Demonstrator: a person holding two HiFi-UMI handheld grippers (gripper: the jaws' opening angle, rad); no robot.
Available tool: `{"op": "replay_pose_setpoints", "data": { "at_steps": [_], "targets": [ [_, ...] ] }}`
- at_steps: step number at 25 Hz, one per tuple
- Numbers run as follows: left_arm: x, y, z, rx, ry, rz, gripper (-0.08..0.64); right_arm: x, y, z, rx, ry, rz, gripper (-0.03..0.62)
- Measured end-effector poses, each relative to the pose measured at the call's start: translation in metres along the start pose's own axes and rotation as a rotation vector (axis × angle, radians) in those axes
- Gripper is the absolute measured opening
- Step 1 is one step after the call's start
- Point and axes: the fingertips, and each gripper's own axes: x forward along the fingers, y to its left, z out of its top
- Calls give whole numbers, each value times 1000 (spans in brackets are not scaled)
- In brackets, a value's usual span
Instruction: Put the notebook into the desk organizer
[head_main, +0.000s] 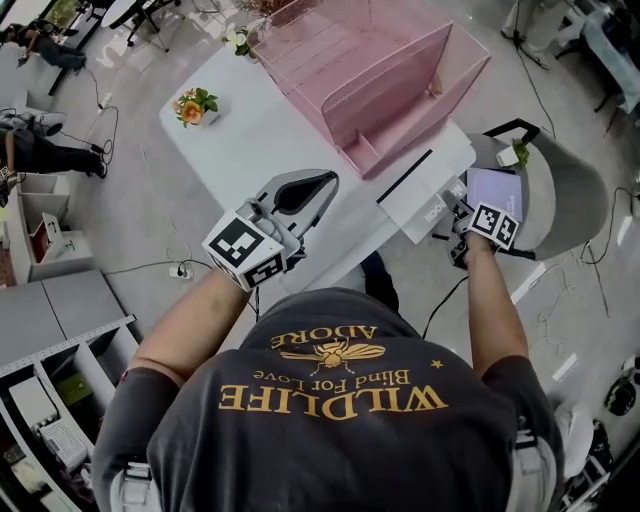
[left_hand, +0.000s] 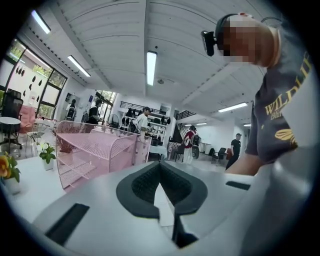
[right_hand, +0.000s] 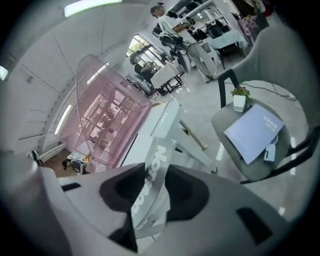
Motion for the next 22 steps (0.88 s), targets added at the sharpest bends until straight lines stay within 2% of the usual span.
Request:
{"op": "replay_pose_setpoints", "data": {
  "at_steps": [4,9,16,22],
  "targets": [
    [-3,2,-1,-4,-10,6,2,-10,15,3,-37,3,8,16],
    [-14,2,10,-5,-46,8,2,-53,70,27,-29,-59,142,9],
    [-40,11,51,27,-122,38,2,-130,170,115,-67,-235,269,8],
    [-67,23,85,55,-192,82,2,-175,259,162,-153,-301,389,8]
  ]
}}
